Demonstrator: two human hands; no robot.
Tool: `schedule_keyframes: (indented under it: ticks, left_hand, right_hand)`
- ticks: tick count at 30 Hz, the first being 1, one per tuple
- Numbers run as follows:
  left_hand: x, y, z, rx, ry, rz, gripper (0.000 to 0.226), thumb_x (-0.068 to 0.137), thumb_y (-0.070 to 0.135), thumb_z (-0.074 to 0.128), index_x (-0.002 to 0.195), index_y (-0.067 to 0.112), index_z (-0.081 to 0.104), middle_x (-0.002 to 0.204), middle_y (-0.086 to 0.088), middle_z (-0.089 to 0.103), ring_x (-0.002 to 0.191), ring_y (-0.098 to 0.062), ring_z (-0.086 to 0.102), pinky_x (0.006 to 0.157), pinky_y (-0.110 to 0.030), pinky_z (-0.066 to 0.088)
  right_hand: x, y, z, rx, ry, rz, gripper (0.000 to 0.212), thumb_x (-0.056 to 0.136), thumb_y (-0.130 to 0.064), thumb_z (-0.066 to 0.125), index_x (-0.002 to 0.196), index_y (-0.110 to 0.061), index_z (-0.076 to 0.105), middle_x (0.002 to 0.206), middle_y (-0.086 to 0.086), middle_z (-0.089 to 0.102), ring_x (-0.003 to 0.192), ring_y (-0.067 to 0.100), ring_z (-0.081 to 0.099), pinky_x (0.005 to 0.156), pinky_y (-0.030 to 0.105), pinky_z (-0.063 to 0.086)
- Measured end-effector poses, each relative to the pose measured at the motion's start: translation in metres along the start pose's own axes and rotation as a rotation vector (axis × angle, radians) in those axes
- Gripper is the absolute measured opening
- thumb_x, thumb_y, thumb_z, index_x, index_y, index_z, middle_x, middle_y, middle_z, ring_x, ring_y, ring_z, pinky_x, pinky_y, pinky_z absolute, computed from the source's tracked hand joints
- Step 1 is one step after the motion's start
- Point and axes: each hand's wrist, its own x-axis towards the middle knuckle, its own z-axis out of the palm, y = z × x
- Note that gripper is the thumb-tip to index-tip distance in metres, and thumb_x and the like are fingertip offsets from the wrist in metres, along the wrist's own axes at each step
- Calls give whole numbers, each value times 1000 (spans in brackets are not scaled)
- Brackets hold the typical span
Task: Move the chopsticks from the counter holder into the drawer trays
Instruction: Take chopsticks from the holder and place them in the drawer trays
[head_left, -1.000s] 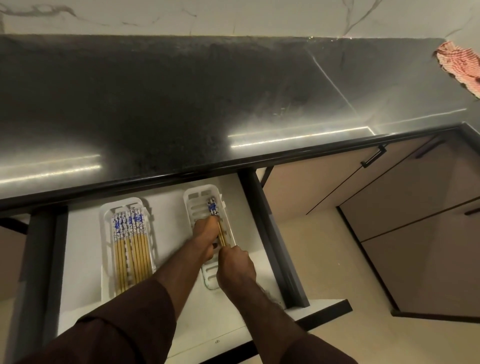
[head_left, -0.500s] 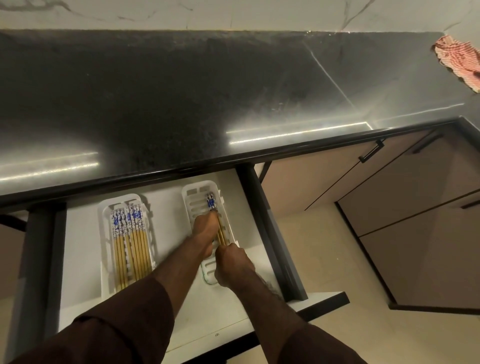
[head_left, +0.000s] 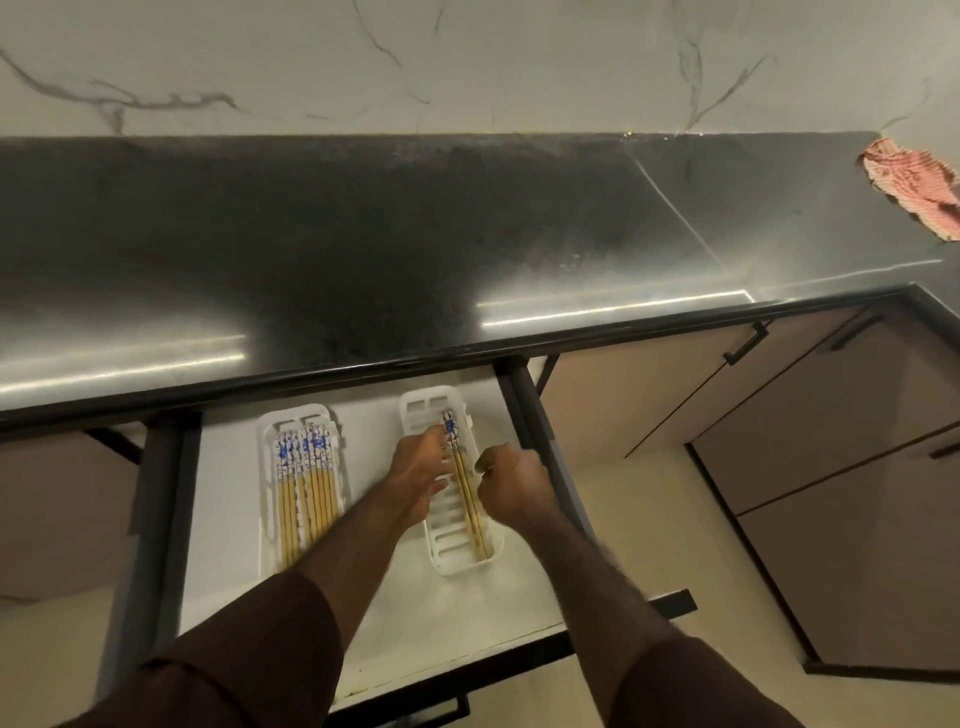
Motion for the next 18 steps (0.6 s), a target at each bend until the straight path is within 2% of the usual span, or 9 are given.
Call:
schedule_keyframes:
  ticks: [2,6,9,11,15,18]
  left_hand:
    - [-17,12,-7,19,-14,41,36,101,35,44,110,6,64,108,-13,68,97,-28,65,90,-41,52]
    - [-63,33,-23,-7,6,131,33,100,33,48,114,7,62,110,-12,68,97,-28,66,85,-38,54]
    - [-97,45,-34,-17,35,175,32,100,31,49,116,7,62,112,-11,67,100,-28,65,87,-38,54]
    - [-121,52,-46,-35,47,206,32,100,30,49,115,6,64,110,-12,69,101,-28,66,88,-39,54]
    - [-167,64,-83,-39,61,304,30,99,30,49,108,8,68,100,-11,74,101,-30,68,93,-45,55]
    - [-195,71,-130,-62,100,345,29,98,28,50,106,8,69,101,-12,74,98,-29,68,90,-44,54]
  right_hand:
    - [-6,-8,-17,63,28,-33,28,93,-11,60,120,-9,68,116,10,70,96,26,69,82,36,60]
    - [-28,-35,-42,188,76,-124,28,93,-10,61,120,-13,68,115,6,70,92,20,68,77,30,60]
    - [-53,-58,-54,249,98,-177,28,93,-8,60,120,-13,68,117,5,69,97,19,66,75,24,55]
    - [-69,-76,-60,275,127,-240,25,93,-8,60,116,-11,69,111,4,70,91,15,64,72,21,52]
    - [-99,-119,-65,356,186,-301,17,94,-10,61,107,-12,72,96,4,72,83,16,67,75,30,61]
    - [-119,-162,-54,398,215,-331,14,94,-13,62,104,-14,72,94,3,71,82,15,66,75,29,60]
